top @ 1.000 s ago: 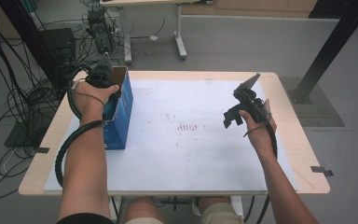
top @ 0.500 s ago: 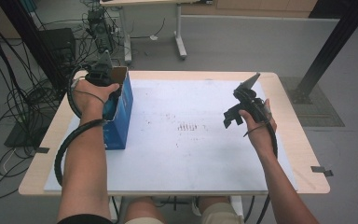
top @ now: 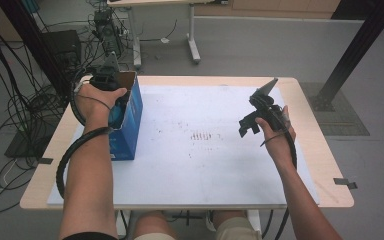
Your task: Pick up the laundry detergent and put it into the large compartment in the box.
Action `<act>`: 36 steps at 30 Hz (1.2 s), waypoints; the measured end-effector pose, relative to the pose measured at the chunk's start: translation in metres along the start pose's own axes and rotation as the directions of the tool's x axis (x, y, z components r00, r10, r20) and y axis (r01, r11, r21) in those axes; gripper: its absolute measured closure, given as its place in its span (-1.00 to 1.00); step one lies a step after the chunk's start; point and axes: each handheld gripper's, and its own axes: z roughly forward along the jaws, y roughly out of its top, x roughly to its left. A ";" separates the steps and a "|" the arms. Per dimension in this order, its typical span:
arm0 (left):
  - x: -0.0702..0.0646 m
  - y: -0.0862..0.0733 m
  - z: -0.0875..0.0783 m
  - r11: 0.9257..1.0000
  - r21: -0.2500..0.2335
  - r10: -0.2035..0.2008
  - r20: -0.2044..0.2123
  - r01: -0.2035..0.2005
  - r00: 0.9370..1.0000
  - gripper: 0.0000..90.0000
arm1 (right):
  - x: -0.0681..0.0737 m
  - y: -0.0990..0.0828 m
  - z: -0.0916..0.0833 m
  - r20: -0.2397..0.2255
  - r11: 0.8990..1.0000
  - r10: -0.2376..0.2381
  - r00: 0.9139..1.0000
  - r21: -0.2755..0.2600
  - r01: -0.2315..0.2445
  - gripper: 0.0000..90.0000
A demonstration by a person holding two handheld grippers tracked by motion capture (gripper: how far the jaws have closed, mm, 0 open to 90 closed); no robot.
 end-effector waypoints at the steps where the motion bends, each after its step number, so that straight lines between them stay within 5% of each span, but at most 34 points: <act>1: 0.000 0.000 -0.001 1.000 -0.001 0.000 0.000 0.000 1.000 -0.23 | 0.000 0.000 0.000 0.001 1.000 0.000 1.000 0.000 0.000 -0.87; 19: -0.006 -0.006 -0.021 0.999 -0.032 0.008 -0.012 -0.009 1.000 -0.26 | 0.000 -0.003 -0.003 -0.002 1.000 0.000 1.000 -0.007 0.000 -0.86; 36: -0.012 -0.017 -0.068 0.991 -0.129 0.037 -0.019 -0.039 0.999 -0.27 | 0.002 -0.002 -0.010 0.003 1.000 -0.010 1.000 -0.019 0.011 -0.87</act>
